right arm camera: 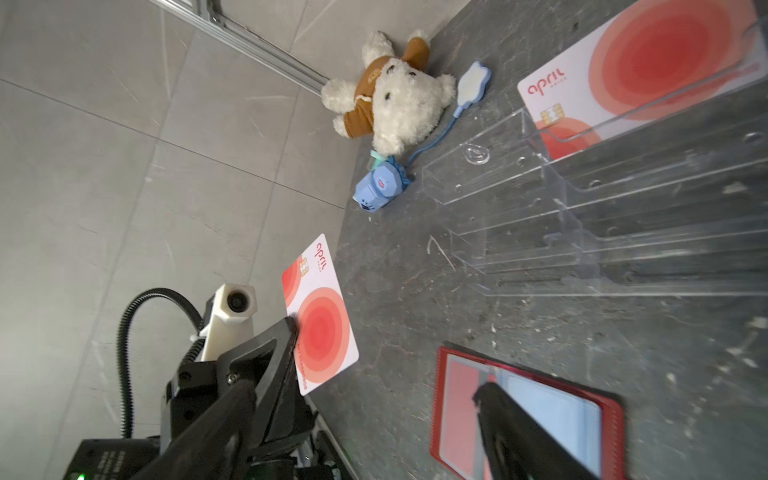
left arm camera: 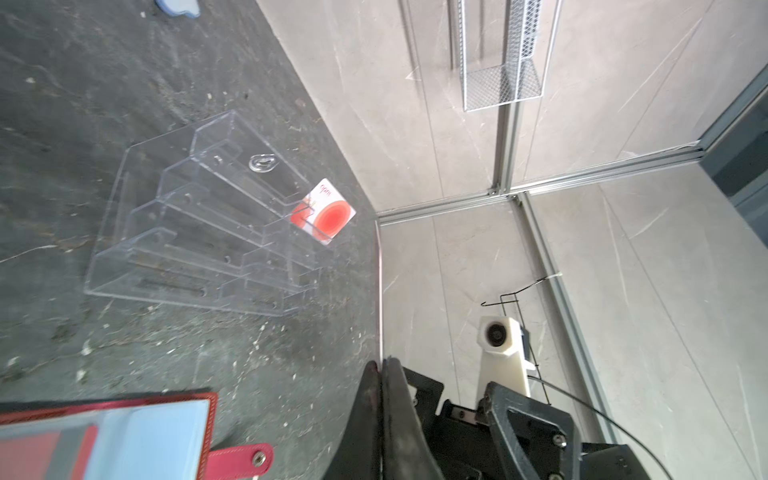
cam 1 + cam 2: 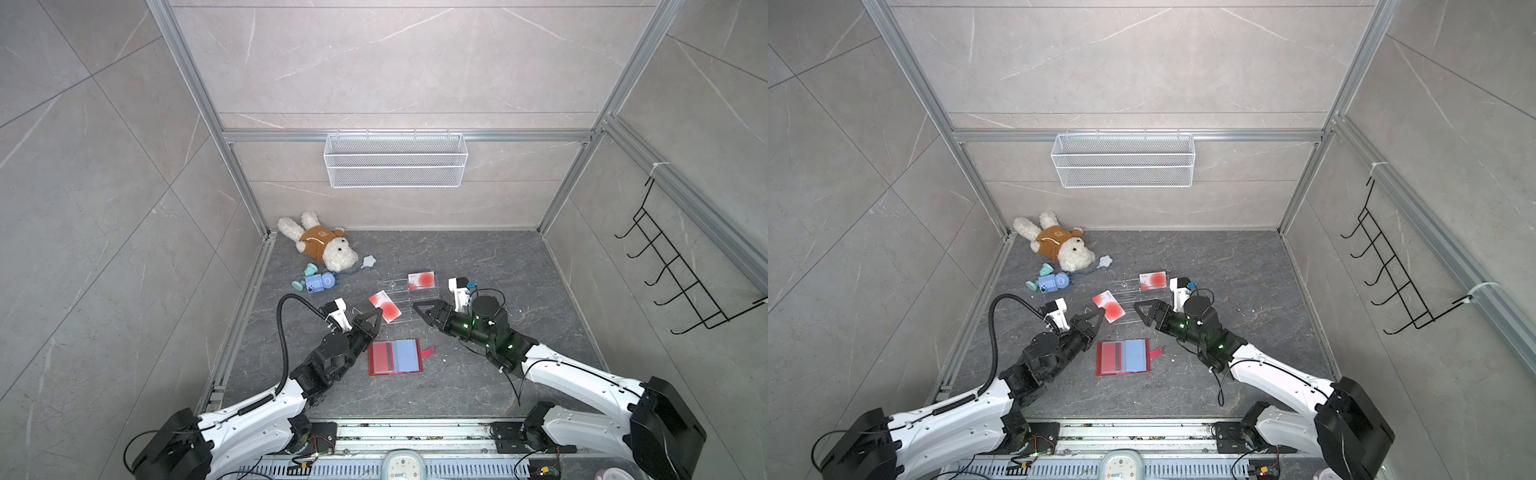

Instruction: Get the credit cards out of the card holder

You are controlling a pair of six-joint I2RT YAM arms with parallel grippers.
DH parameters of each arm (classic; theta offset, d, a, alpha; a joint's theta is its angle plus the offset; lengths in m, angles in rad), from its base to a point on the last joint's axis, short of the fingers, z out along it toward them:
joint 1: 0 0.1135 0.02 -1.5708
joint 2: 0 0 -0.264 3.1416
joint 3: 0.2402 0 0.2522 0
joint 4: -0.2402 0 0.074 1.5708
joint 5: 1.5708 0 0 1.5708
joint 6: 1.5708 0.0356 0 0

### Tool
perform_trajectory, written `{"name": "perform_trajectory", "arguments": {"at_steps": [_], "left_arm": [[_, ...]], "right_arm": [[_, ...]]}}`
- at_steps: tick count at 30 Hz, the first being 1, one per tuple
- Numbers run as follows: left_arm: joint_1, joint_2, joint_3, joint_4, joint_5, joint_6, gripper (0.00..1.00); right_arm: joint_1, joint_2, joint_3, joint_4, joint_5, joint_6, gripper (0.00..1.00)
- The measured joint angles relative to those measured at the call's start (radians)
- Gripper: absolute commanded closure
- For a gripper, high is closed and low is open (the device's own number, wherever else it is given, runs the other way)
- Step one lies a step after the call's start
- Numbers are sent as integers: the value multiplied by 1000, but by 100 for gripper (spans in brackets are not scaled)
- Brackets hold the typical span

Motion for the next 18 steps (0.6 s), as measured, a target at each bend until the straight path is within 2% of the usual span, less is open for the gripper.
{"name": "perform_trajectory", "arguments": {"at_steps": [8, 14, 18], "left_arm": [[-74, 212, 69, 239, -81, 0, 100], [-108, 296, 105, 357, -121, 3, 100], [-128, 327, 114, 412, -139, 7, 100]], "right_arm": [[0, 122, -16, 319, -62, 105, 28], [0, 154, -33, 420, -66, 138, 39], [0, 161, -51, 444, -64, 150, 50]]}}
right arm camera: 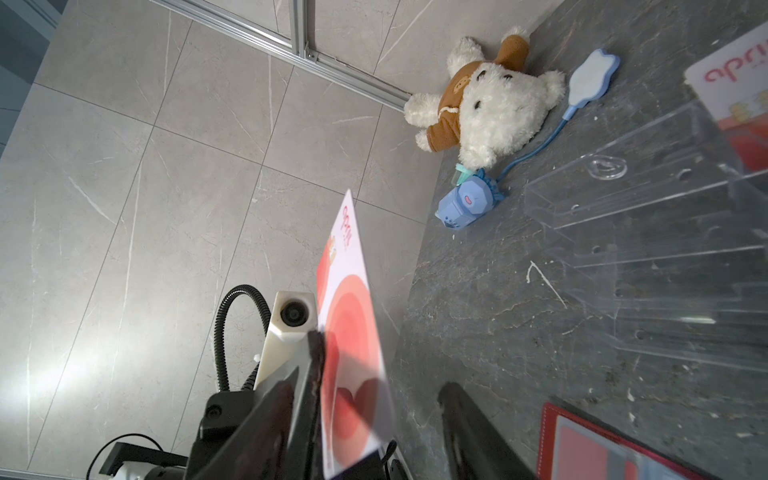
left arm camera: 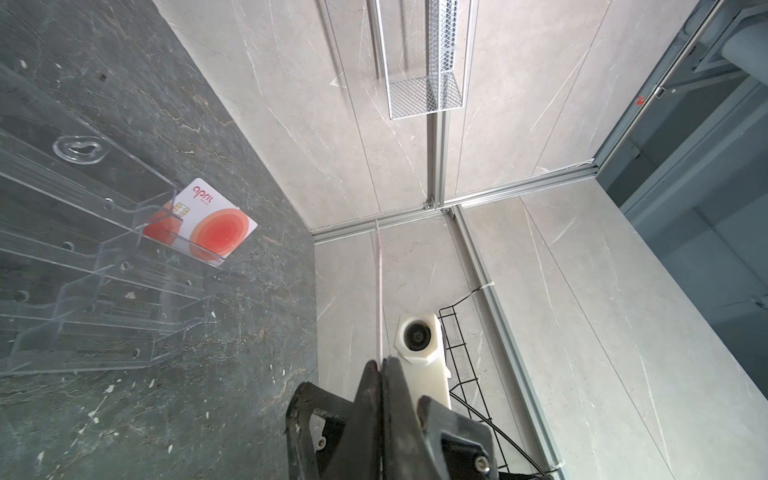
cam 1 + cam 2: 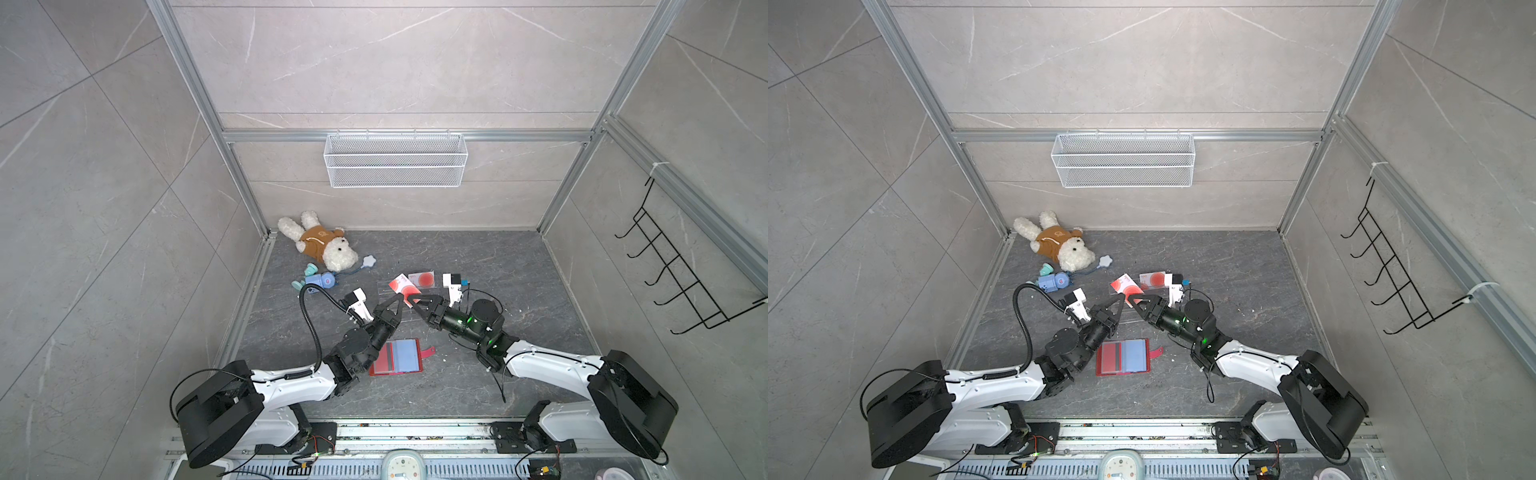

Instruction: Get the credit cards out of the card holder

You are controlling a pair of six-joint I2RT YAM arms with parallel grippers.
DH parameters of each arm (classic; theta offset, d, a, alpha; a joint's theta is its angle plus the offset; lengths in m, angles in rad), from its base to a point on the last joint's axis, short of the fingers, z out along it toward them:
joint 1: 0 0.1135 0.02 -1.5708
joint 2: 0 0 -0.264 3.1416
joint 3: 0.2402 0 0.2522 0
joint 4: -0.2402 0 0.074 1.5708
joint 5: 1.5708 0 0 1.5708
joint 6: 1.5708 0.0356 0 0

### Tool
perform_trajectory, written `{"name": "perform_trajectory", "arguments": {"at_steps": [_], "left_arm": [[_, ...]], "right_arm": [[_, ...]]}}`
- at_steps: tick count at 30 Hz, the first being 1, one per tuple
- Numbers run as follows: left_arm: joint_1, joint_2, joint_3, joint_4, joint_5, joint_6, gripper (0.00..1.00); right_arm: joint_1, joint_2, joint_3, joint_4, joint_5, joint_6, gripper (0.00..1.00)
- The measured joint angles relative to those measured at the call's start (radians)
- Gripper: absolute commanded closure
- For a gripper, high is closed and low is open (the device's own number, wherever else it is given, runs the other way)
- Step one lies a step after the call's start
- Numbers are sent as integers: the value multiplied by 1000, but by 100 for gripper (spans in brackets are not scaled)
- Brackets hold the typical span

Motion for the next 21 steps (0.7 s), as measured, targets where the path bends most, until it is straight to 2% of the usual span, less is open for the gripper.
{"name": "perform_trajectory", "arguments": {"at_steps": [7, 15, 19, 20, 21], "left_arm": [[-19, 60, 3, 62, -32, 1, 100], [-35, 75, 6, 84, -59, 13, 100], [-42, 93, 6, 113, -67, 13, 100], [-43, 96, 6, 116, -68, 13, 93], [-44, 96, 6, 118, -69, 14, 80]], "right_arm": [[-1, 0, -15, 55, 3, 15, 69], [-13, 9, -21, 101, 2, 31, 98], [-19, 10, -24, 107, -5, 37, 100], [-21, 10, -24, 107, -10, 38, 100], [-23, 10, -24, 107, -15, 38, 100]]}}
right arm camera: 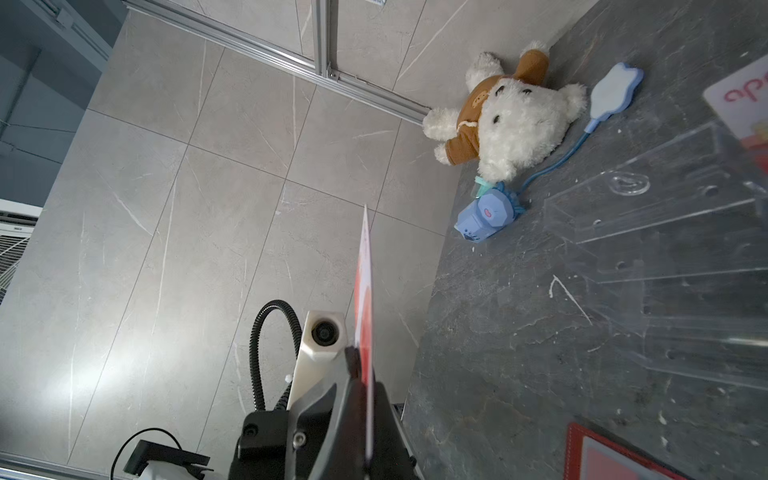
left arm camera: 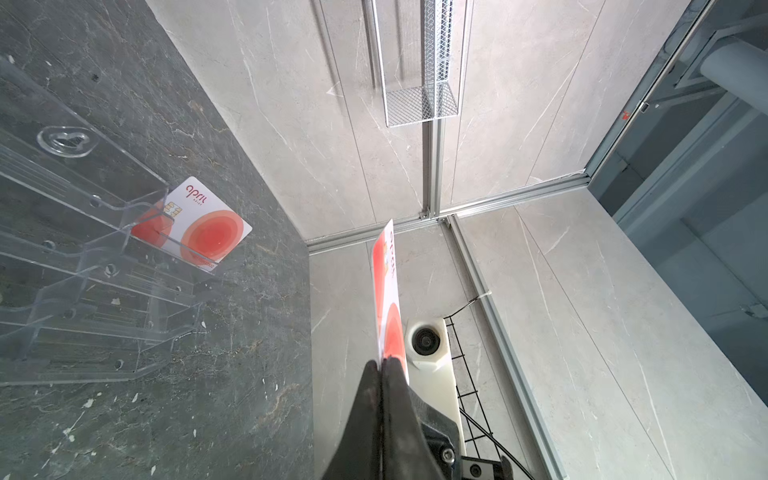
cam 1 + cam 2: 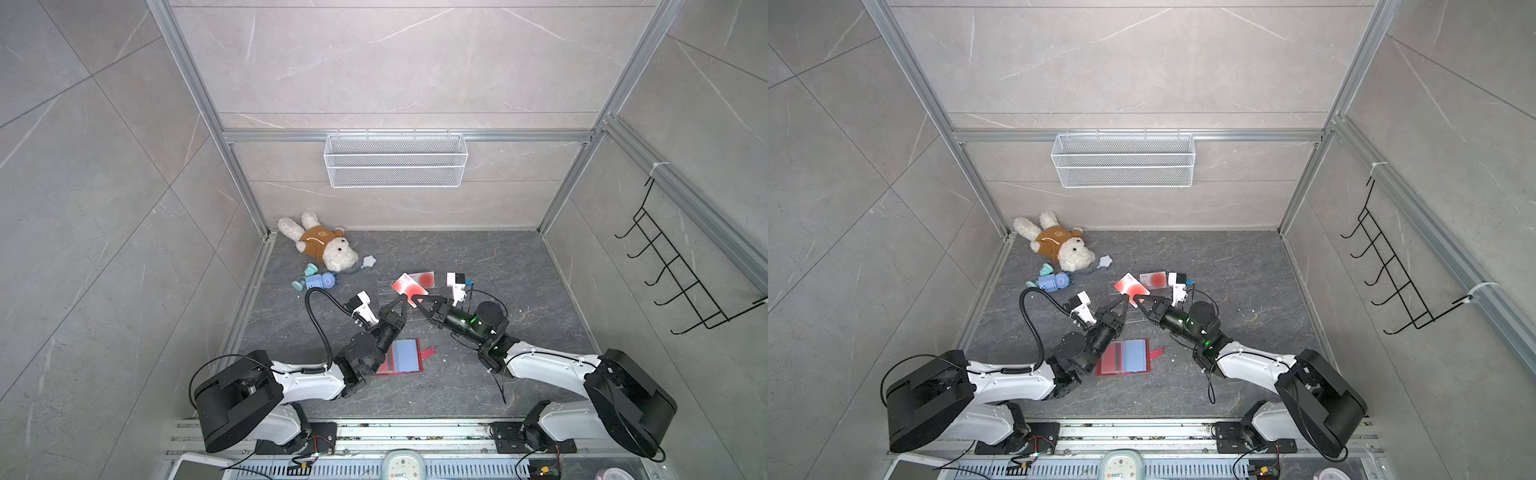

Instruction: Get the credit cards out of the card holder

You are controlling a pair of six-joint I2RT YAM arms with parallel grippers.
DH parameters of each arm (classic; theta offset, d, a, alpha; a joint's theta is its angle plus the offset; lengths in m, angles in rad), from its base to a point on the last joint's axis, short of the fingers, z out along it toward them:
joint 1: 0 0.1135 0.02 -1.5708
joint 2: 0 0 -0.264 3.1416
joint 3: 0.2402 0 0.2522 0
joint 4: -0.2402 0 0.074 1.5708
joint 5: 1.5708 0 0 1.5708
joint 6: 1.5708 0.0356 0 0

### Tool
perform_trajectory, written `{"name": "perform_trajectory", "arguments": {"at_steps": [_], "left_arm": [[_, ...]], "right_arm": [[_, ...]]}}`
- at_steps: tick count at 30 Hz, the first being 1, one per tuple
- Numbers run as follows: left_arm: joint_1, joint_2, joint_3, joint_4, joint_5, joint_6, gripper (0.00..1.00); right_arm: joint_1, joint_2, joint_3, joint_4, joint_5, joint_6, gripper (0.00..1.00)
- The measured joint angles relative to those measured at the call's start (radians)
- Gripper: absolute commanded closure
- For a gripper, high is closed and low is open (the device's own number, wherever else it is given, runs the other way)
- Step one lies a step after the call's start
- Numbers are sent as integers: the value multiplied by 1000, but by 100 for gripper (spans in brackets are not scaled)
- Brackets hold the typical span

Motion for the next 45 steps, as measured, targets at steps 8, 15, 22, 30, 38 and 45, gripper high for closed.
{"name": "perform_trajectory", "arguments": {"at_steps": [8, 15, 22, 30, 38, 45], "left_arm": [[-6, -33, -9, -21, 8, 46, 30], [-6, -309, 6, -359, 21, 172, 19], [16, -528, 192, -833, 89, 391, 14], [74, -570, 407, -1295, 230, 684, 13], [132, -473, 631, -1603, 466, 1030, 16], [209, -314, 781, -1797, 760, 1321, 23]], "right_arm": [[-19, -69, 1, -145, -38, -88, 100], [-21, -200, 77, -527, -54, -360, 100], [-21, -273, 148, -806, -54, -634, 100], [-21, -319, 149, -951, -50, -854, 100], [-21, -338, 143, -972, -69, -1020, 100], [-21, -409, 37, -904, -136, -1175, 100]]}}
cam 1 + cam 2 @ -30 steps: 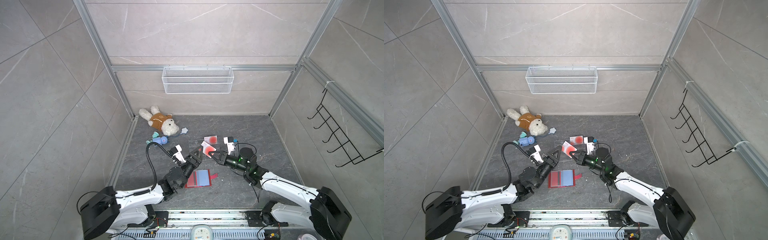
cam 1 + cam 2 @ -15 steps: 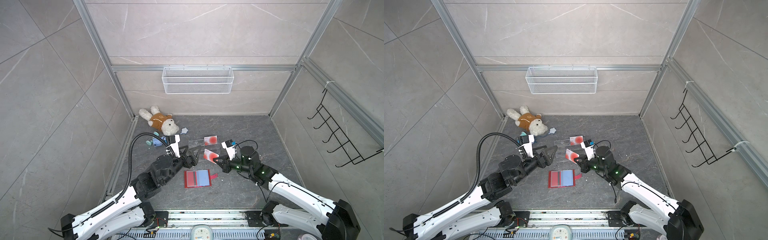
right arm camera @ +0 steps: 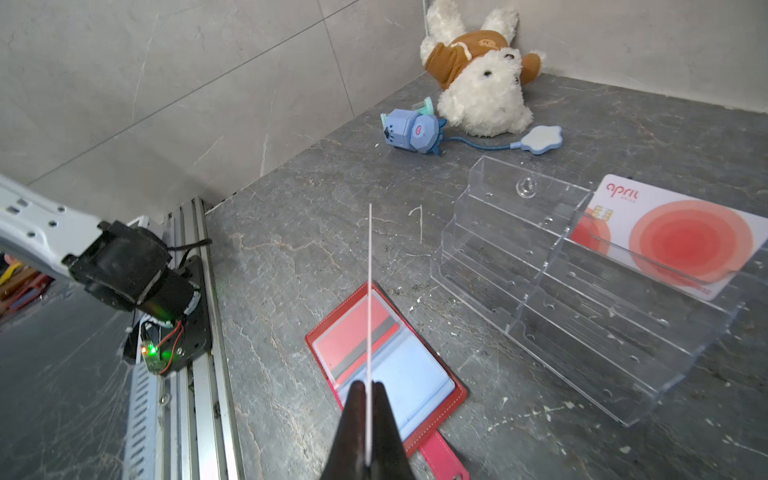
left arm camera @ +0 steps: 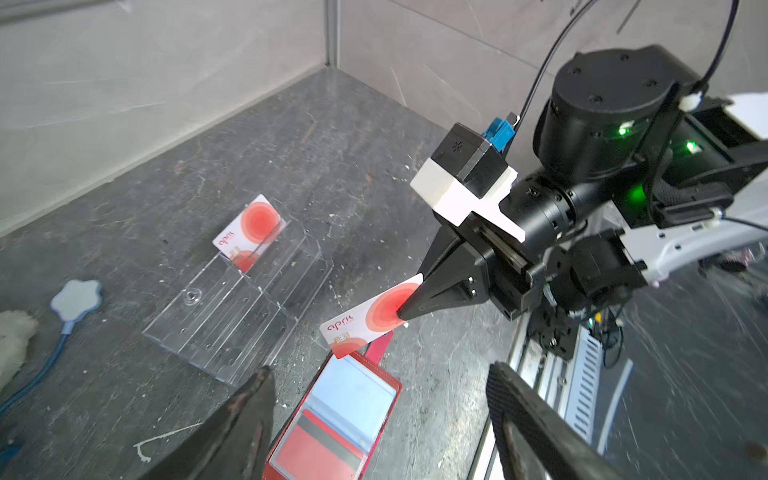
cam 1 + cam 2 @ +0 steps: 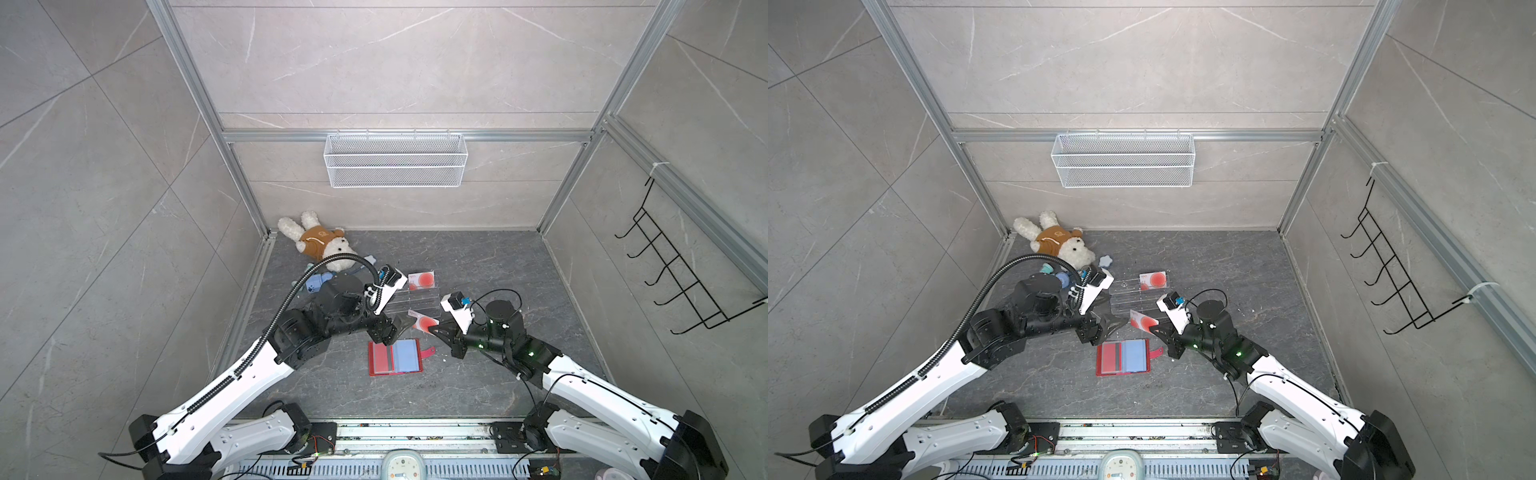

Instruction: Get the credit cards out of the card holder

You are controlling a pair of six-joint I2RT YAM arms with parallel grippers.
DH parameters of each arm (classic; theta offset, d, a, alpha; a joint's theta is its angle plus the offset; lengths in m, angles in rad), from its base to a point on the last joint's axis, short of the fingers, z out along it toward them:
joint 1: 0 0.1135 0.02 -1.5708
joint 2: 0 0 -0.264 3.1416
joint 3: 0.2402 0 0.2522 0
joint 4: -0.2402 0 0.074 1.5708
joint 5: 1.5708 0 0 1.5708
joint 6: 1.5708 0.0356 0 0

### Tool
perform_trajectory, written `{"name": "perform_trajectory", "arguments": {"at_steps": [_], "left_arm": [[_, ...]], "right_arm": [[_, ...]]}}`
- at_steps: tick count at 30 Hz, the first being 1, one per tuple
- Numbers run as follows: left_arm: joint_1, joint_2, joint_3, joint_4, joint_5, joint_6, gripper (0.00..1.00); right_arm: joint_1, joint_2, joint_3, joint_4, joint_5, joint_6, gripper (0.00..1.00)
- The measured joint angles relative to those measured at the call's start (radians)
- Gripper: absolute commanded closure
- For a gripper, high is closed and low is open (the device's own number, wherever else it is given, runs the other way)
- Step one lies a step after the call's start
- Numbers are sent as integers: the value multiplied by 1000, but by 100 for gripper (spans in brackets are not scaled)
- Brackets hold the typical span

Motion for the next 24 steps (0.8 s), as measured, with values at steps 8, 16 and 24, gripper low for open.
{"name": "perform_trajectory", "arguments": {"at_steps": [8, 16, 24], "left_arm": [[150, 118, 48, -103, 335, 260, 30], [149, 261, 93, -210, 459, 468, 32], [149, 324, 111, -245, 470, 576, 32]], "right_arm": [[0, -61, -83, 88, -69, -117, 100], [7, -61, -106, 126, -102, -182, 100], [44, -61, -109, 130, -116, -227, 100]]}}
